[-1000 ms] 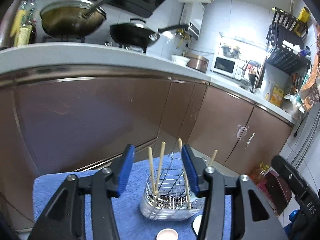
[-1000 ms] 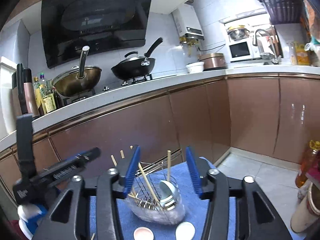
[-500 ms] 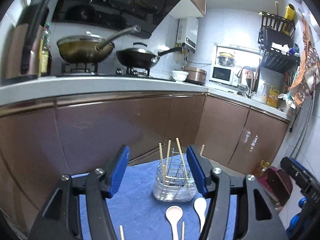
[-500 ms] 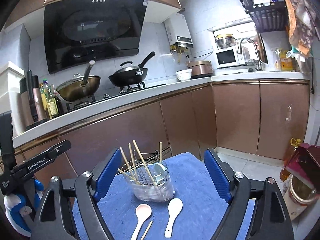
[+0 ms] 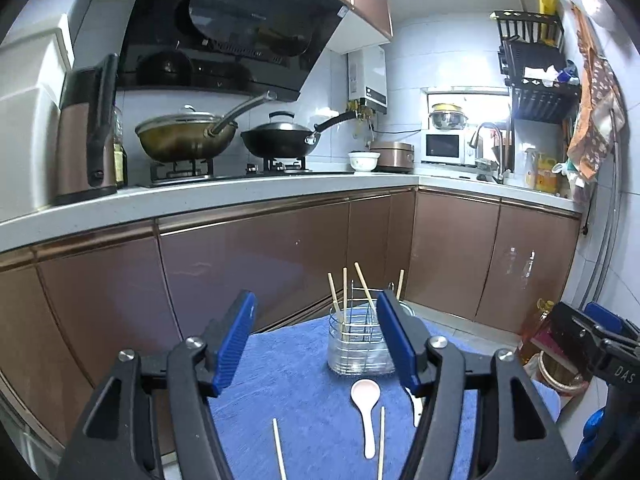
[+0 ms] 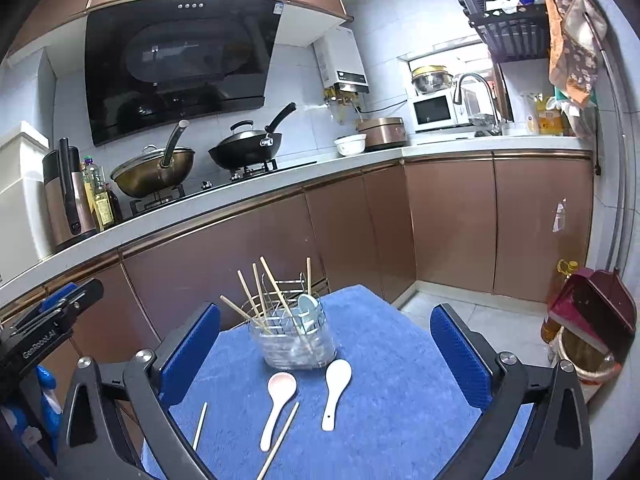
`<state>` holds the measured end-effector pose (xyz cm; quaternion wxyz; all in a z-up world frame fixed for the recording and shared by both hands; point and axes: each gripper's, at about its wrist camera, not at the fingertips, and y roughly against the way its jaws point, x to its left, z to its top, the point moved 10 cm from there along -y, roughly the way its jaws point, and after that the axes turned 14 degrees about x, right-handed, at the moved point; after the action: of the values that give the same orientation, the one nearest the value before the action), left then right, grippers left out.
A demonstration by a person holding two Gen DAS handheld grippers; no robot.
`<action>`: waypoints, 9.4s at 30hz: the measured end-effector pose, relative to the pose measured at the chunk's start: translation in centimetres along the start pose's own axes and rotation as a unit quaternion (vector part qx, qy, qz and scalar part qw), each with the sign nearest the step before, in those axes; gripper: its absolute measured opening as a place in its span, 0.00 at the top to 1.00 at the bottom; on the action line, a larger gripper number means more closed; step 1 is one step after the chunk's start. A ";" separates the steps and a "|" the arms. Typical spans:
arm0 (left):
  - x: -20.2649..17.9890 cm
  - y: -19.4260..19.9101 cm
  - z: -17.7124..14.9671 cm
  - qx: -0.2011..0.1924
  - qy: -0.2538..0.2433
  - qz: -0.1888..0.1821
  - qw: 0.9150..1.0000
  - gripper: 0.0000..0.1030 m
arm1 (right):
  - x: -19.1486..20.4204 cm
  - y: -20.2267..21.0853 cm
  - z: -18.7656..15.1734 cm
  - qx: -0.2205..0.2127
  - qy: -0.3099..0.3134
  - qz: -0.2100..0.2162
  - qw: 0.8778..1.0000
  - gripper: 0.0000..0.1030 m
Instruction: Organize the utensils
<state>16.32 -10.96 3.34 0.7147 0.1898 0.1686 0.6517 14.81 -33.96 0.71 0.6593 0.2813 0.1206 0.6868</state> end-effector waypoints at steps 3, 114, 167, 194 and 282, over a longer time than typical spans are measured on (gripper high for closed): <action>-0.2 1.2 -0.2 -0.003 -0.007 0.008 1.000 0.37 | 0.0 0.7 -0.7 0.004 -0.003 -0.003 1.000 0.00; 8.7 -17.4 -16.5 0.329 0.086 -0.079 0.937 0.34 | 3.5 -16.8 -12.5 0.284 0.000 0.101 0.954 0.63; 7.3 -14.5 -14.7 0.311 0.071 -0.110 0.942 0.96 | 8.5 -15.4 -12.5 0.310 0.033 0.125 0.942 0.94; 5.9 -4.0 -5.0 0.142 0.080 -0.132 0.978 0.96 | 9.6 -1.1 -4.6 0.132 0.063 0.133 0.980 0.95; 6.0 4.4 -3.7 0.021 0.058 -0.118 0.991 0.39 | 6.8 7.9 -4.1 0.002 0.039 0.066 0.997 0.48</action>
<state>11.25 -4.47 2.29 0.7713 0.1451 0.2446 0.5695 6.14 -27.31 3.14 0.6066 0.2630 0.1292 0.7390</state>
